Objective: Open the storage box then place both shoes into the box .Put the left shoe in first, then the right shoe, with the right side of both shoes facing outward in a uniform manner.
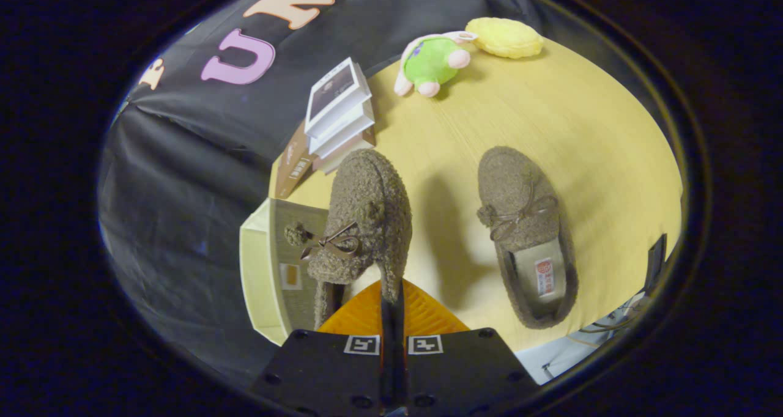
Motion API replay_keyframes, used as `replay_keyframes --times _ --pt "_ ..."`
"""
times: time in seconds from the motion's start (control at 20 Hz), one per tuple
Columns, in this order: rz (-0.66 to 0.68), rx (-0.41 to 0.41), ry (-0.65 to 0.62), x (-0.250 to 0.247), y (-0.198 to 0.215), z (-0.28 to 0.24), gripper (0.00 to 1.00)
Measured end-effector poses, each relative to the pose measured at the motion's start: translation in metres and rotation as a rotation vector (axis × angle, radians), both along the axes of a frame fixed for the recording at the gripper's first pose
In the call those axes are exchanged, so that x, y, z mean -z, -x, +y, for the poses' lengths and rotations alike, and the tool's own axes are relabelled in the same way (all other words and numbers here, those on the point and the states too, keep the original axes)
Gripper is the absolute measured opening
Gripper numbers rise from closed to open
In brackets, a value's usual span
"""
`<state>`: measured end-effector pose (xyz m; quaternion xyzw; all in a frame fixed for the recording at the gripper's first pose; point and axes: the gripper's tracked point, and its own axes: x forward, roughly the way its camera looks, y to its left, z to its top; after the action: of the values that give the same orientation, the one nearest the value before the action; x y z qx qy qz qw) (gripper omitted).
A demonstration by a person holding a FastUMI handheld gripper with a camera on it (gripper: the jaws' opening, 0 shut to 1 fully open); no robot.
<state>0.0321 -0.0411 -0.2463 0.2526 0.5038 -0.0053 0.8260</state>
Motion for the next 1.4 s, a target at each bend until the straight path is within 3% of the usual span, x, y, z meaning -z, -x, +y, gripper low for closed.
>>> replay_keyframes --times 0.35,0.7,1.1,1.4 --pt "-0.088 -0.080 -0.128 -0.070 0.003 0.058 0.03" --pt "-0.061 -0.150 -0.239 -0.079 0.007 0.138 0.03" --pt "0.010 -0.229 -0.083 -0.016 -0.009 0.225 0.03" --pt "0.065 -0.219 0.082 0.037 -0.017 0.252 0.03"
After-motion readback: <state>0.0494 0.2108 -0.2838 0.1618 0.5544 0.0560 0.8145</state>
